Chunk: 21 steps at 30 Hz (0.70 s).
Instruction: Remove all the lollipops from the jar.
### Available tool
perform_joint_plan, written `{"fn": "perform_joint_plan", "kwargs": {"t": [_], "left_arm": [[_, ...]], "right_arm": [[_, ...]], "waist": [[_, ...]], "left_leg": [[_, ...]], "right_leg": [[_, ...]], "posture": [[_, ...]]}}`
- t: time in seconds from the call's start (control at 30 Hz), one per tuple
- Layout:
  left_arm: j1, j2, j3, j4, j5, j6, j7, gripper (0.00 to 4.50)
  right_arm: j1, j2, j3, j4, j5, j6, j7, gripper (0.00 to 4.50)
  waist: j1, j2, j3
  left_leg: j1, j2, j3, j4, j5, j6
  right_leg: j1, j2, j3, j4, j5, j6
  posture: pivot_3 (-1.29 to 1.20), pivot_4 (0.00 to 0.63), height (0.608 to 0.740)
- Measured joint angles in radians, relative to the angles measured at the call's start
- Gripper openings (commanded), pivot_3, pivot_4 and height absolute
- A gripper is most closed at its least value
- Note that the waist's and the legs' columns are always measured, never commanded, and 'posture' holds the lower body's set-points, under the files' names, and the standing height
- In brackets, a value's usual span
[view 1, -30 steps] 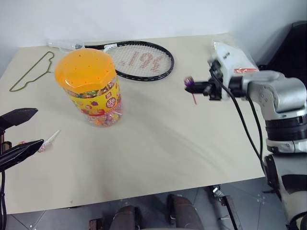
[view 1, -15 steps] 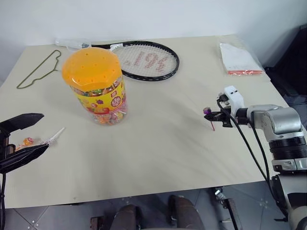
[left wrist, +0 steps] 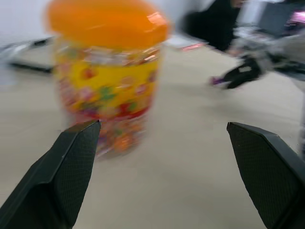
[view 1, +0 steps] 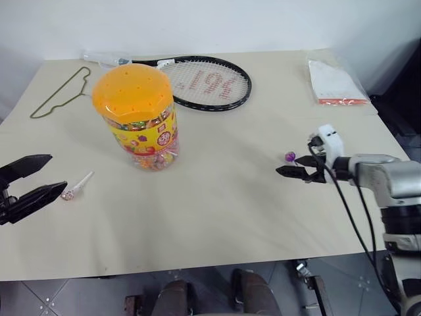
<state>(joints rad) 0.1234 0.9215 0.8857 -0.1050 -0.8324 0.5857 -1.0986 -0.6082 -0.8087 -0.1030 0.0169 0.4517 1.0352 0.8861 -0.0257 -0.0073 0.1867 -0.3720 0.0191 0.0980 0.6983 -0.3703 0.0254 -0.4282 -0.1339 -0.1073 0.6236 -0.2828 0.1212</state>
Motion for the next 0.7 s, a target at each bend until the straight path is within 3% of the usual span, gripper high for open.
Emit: {"fn": "perform_joint_plan", "kwargs": {"t": [0.2,0.37,0.7], "left_arm": [[0.010,-0.008,-0.002,0.001,0.015,-0.036,-0.011,4.50],[0.002,-0.008,-0.007,0.065,0.029,-0.070,-0.033,4.50],[0.012,0.003,0.001,0.152,0.055,-0.161,-0.143,4.50]], "right_arm": [[0.032,-0.023,-0.059,-0.115,0.082,-0.148,0.143,4.48],[0.070,-0.045,0.076,-0.149,0.035,-0.403,0.343,4.48],[-0.024,0.022,0.163,0.051,-0.052,-0.652,0.434,4.48]], "waist": [[-0.005,0.000,0.000],[-0.003,0.000,0.000],[-0.002,0.000,0.000]], "left_leg": [[0.001,0.001,0.001,-0.001,0.000,-0.001],[0.001,0.001,0.001,0.000,0.000,-0.001],[0.001,0.001,0.001,0.000,0.000,-0.001]], "right_leg": [[0.000,0.002,0.000,0.000,0.000,0.000],[0.000,0.001,0.000,0.000,0.000,0.000],[0.000,0.001,-0.001,0.000,0.000,0.000]], "posture": [[0.00,0.150,0.740],[0.00,0.150,0.740],[0.00,0.150,0.740]]}}
